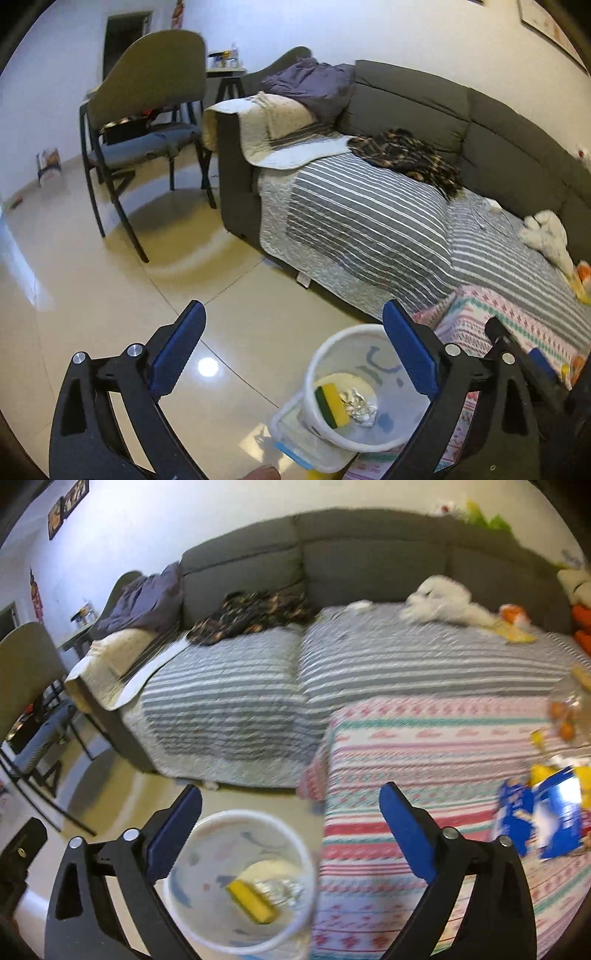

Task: Collect trash
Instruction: 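Carry tissue and sponge to the white bin and open both tools, then grasp the flat card piece with the right tool while the left tool grasps the blue biscuit box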

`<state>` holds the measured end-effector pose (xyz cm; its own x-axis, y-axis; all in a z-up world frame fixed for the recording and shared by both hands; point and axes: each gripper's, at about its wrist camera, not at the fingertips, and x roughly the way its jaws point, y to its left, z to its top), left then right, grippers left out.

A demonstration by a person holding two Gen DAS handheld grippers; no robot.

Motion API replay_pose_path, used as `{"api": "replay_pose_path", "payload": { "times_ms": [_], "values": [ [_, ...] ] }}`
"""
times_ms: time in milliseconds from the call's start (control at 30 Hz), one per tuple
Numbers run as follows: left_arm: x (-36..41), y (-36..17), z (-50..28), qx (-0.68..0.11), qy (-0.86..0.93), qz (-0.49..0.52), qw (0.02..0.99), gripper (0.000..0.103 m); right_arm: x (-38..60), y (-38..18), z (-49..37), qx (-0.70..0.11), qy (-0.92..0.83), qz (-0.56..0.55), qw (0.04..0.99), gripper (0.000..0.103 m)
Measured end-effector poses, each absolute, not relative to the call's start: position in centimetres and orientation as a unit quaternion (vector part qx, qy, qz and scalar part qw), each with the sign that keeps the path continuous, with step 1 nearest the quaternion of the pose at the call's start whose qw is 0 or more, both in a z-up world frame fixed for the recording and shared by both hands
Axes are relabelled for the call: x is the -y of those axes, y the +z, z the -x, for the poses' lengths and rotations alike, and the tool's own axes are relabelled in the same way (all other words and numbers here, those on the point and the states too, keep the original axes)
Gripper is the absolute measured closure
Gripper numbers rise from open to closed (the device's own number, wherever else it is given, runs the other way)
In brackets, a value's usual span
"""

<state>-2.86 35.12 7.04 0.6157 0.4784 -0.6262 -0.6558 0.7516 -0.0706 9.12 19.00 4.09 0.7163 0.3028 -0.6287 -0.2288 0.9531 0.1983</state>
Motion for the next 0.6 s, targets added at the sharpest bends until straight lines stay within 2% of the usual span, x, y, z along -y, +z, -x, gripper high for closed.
{"api": "replay_pose_path", "payload": {
  "times_ms": [600],
  "values": [
    [-25.3, 6.7, -1.1, -0.309, 0.266, 0.105, 0.907, 0.010, -7.0, 5.1, -8.1, -0.312, 0.066, -0.029, 0.947, 0.008]
  ]
}}
